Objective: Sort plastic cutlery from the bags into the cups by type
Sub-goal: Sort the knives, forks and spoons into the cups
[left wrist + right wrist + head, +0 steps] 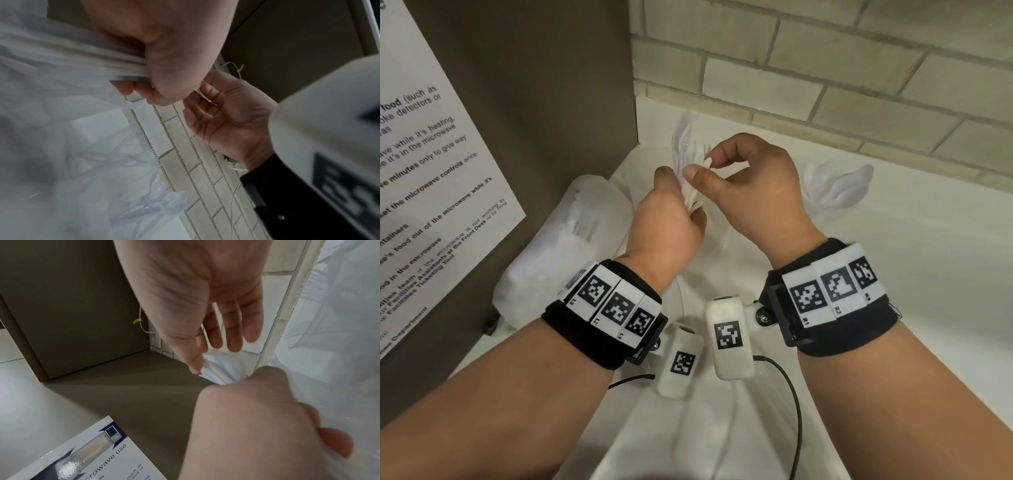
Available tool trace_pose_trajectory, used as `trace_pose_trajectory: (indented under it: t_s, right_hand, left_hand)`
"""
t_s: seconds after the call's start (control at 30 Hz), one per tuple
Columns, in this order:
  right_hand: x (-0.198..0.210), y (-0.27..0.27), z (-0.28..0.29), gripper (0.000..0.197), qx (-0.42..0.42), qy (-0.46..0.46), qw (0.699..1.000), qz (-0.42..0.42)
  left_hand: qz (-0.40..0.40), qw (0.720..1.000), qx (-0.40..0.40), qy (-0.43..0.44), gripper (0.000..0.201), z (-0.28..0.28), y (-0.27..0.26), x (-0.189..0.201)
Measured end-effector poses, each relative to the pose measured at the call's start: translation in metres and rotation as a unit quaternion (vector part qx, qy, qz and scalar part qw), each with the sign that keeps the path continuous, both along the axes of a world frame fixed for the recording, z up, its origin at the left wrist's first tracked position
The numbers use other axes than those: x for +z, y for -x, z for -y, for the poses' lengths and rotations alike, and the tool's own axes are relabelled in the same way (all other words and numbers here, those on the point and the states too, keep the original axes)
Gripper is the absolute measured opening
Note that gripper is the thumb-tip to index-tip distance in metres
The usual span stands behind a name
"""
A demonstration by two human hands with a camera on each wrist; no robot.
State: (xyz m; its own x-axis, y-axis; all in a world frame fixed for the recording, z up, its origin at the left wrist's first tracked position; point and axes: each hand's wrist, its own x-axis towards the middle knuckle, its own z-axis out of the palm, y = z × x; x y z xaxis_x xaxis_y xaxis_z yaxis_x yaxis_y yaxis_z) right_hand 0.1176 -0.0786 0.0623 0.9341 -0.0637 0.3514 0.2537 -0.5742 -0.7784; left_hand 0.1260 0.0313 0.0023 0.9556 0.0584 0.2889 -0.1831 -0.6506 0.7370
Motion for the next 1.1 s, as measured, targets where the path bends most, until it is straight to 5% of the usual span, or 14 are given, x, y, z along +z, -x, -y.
trace_pose_trajectory:
  t_s: [0.13,0.33,0.6,0.9,1.1]
  right_hand:
    - [0.003,-0.002,-0.001,0.016,-0.014,0.013,1.0,-0.004]
    - [0.012,0.001,-0.001,0.02,-0.038,-0.128,0.99,-0.035]
    - [0.01,0.003,-0.004,0.03,-0.046,-0.122,0.99,-0.053]
    - [0.036,0.003,0.003,0.013,-0.012,-0.184,0.981,0.06]
    - [0.06,-0.018,0.023,0.01,-0.004,-0.303,0.923,0.235]
  left_hand:
    - [-0.009,1.0,-0.001,-0.015,0.034,0.003,0.003,-0.001]
    - [0.002,1.0,-0.01,0.0,0.032,0.001,0.005,0.0]
    - [0.0,1.0,-0.018,0.005,0.032,0.001,0.004,-0.003]
    - [-0.009,0.997,-0.048,0.055,0.025,-0.002,0.006,-0.009]
    - [-0.052,0.982,-0.07,0.17,0.018,-0.009,0.006,-0.018]
